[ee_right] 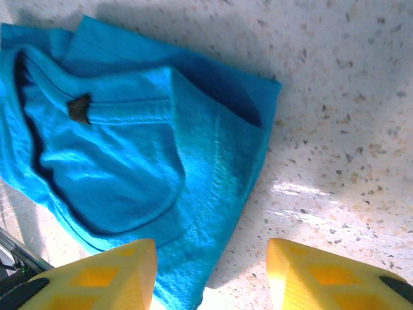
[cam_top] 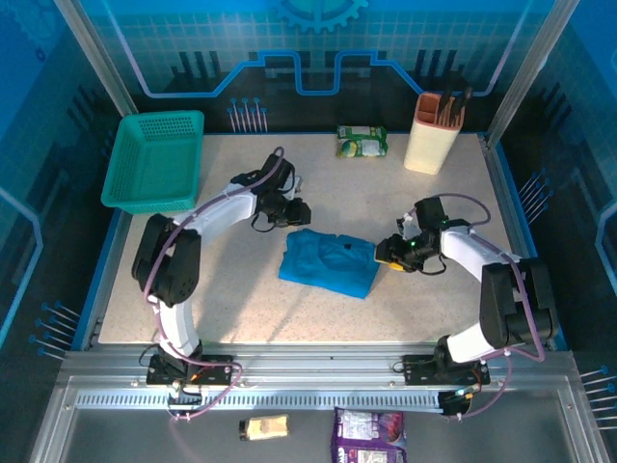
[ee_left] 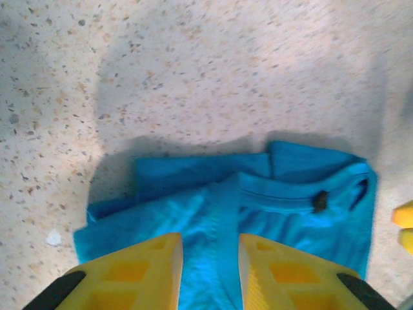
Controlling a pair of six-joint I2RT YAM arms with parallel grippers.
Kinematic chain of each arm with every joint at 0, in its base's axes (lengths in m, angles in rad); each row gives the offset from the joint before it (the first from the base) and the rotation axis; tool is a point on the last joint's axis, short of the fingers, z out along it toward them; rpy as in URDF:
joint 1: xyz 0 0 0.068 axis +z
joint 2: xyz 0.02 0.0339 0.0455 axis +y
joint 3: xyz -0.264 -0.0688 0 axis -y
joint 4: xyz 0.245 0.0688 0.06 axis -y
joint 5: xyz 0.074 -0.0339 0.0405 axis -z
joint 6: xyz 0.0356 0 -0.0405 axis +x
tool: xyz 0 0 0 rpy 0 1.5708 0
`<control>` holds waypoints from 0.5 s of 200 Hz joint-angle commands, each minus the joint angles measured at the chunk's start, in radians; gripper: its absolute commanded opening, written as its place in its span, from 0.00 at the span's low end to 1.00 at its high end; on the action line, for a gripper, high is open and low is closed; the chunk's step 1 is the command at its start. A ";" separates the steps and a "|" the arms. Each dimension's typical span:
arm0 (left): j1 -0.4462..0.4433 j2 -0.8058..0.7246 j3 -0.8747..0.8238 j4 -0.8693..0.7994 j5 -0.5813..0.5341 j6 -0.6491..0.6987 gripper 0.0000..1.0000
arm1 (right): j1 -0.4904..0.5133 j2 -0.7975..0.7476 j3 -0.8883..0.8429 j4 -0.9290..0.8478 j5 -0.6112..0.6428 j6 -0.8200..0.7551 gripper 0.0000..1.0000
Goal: Fold the inside-out t-shirt
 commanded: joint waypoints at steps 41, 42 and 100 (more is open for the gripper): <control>0.042 0.108 0.075 -0.187 -0.054 0.117 0.37 | -0.010 0.084 -0.041 0.118 -0.058 -0.003 0.50; 0.042 0.108 0.074 -0.187 -0.054 0.118 0.38 | -0.009 0.085 -0.041 0.119 -0.058 -0.003 0.50; 0.049 0.096 0.021 -0.136 0.025 0.126 0.36 | -0.010 0.133 -0.011 0.170 -0.101 0.015 0.42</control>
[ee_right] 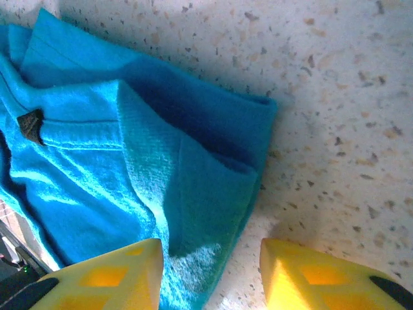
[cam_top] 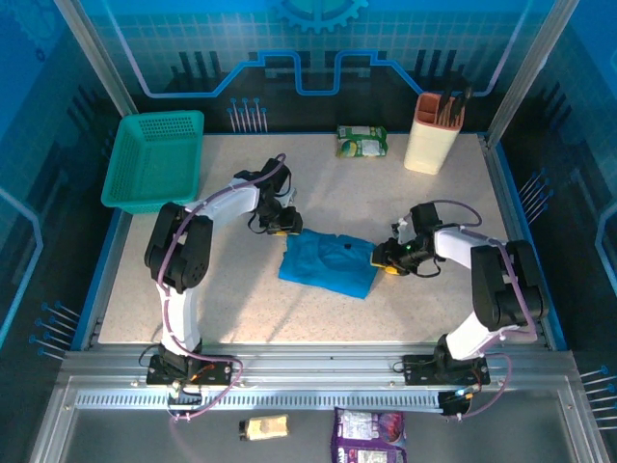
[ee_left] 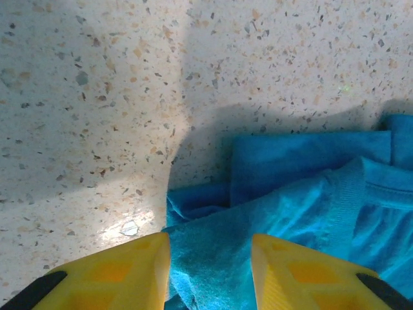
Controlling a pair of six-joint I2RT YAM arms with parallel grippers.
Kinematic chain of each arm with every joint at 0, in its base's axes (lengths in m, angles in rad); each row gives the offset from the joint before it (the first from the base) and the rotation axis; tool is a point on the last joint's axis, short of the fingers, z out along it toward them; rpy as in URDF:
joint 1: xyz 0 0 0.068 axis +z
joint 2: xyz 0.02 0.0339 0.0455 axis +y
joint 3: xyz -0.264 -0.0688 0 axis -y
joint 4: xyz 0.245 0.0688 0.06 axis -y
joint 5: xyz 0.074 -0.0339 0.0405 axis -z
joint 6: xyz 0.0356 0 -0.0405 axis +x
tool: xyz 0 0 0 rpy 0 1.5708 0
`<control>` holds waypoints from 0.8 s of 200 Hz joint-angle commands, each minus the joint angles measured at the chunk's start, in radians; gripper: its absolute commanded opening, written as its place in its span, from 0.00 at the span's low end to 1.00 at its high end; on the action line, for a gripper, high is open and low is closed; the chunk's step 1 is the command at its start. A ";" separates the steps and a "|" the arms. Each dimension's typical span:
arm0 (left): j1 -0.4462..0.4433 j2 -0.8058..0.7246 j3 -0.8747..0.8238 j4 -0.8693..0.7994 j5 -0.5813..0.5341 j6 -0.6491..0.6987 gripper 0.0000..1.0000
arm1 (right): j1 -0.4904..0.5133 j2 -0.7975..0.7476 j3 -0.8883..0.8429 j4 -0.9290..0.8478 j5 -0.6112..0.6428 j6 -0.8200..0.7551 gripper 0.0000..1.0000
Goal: Fold the inside-out t-shirt
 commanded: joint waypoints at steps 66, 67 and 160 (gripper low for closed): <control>0.001 0.019 -0.017 -0.005 0.087 0.031 0.37 | -0.007 0.022 0.055 0.007 -0.049 0.003 0.34; 0.002 0.019 -0.018 -0.005 0.087 0.031 0.36 | -0.005 0.022 0.056 0.006 -0.049 0.003 0.34; -0.004 -0.151 -0.060 0.006 -0.071 -0.028 0.00 | 0.070 -0.098 0.158 -0.133 0.037 -0.014 0.00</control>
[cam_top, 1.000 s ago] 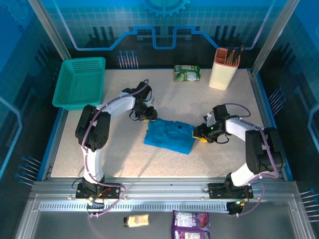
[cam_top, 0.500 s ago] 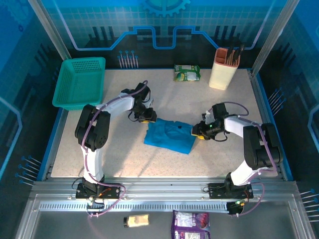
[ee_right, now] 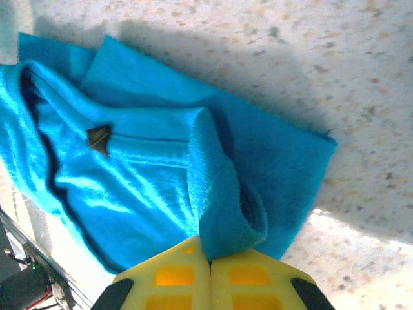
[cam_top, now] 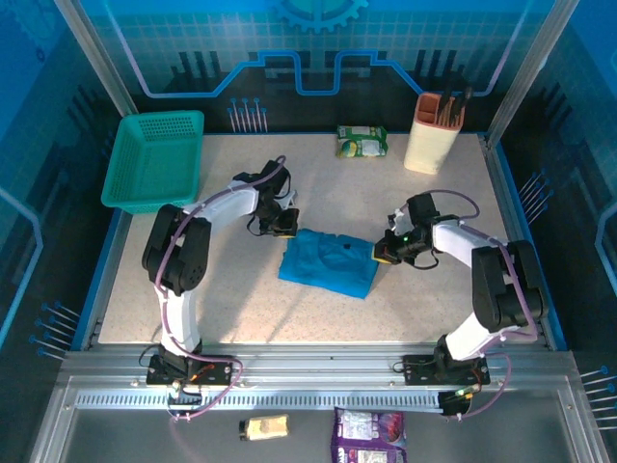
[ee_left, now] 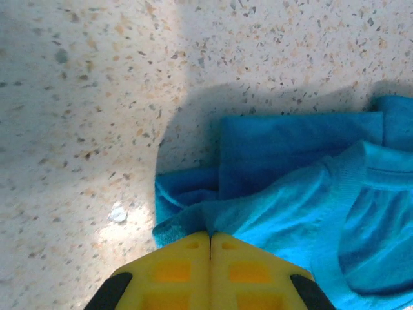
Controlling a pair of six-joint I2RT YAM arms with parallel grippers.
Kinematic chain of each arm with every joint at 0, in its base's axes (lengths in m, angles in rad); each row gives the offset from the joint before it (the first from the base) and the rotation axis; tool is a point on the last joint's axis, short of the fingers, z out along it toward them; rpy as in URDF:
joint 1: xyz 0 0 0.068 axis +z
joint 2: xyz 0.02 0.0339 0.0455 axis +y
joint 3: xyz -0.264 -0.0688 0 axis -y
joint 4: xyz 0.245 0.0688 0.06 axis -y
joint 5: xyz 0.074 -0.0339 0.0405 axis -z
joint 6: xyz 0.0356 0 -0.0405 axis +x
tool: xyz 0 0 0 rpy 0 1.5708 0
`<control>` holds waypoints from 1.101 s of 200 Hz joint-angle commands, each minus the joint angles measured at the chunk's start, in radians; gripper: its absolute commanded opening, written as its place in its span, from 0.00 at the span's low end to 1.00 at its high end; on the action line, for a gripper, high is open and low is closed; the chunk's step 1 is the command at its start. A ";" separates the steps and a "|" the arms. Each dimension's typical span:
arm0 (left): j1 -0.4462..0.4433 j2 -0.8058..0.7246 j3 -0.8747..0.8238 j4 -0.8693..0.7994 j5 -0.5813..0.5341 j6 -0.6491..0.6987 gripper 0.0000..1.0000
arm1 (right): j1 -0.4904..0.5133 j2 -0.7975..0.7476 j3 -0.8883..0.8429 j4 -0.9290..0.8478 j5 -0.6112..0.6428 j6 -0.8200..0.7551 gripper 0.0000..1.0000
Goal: Fold the inside-out t-shirt
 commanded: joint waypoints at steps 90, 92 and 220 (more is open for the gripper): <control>0.036 0.063 0.004 0.093 -0.128 -0.040 0.00 | -0.002 0.067 0.088 -0.014 0.214 -0.048 0.00; 0.037 0.068 0.006 0.093 -0.134 -0.041 0.00 | -0.004 0.073 0.090 -0.010 0.214 -0.049 0.00; 0.000 -0.138 -0.044 0.069 -0.024 -0.109 0.26 | 0.176 -0.090 0.142 -0.104 0.174 0.062 0.38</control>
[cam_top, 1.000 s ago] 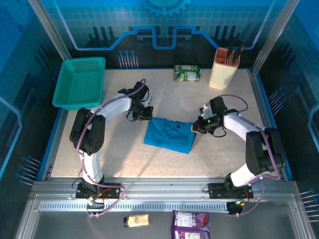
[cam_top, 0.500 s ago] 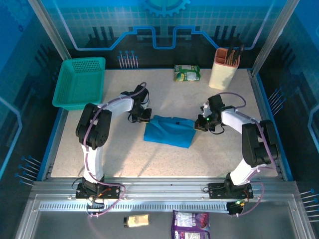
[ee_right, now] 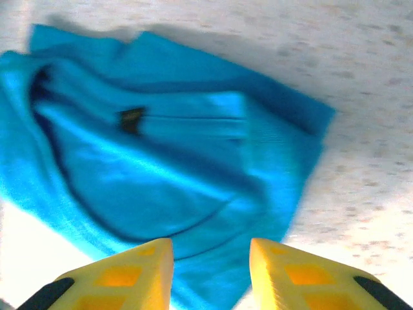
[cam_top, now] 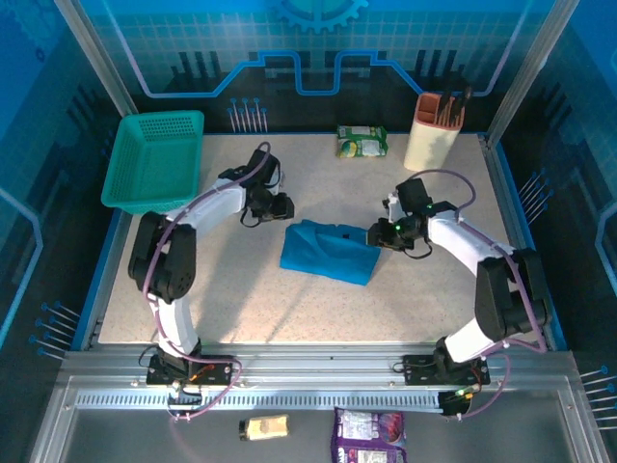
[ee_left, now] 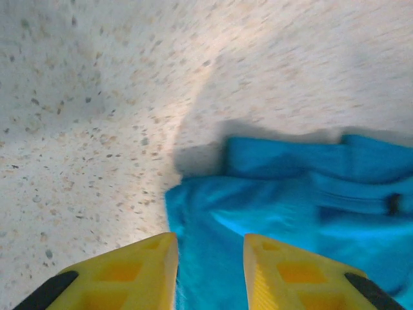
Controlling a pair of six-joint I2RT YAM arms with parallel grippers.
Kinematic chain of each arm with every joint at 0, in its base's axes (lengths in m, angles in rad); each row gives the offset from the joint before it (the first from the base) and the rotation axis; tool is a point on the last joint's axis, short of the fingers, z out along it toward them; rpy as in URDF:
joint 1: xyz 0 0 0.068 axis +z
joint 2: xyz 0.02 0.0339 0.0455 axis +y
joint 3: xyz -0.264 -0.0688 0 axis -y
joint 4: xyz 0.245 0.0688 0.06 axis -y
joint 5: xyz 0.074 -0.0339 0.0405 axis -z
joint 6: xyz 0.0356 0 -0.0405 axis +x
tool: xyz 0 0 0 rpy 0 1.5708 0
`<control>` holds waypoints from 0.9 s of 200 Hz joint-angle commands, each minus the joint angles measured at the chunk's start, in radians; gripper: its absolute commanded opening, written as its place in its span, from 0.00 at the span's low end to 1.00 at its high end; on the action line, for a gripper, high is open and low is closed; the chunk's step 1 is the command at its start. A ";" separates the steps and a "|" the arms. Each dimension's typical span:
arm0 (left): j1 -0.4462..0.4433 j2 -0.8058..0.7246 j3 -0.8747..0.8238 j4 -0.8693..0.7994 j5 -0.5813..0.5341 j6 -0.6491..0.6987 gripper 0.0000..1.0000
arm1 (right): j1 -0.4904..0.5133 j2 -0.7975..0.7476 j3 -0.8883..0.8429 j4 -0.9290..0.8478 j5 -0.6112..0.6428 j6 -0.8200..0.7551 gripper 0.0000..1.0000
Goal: Fold the inside-out t-shirt
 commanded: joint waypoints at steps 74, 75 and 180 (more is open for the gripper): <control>-0.159 -0.024 -0.251 0.032 0.064 -0.088 0.00 | 0.206 0.160 0.014 0.302 -0.320 0.241 0.37; -0.159 -0.024 -0.254 0.034 0.064 -0.092 0.00 | 0.207 0.163 0.016 0.307 -0.322 0.243 0.37; -0.162 -0.069 -0.438 0.182 0.118 -0.201 0.00 | 0.241 0.553 0.406 0.269 -0.381 0.216 0.31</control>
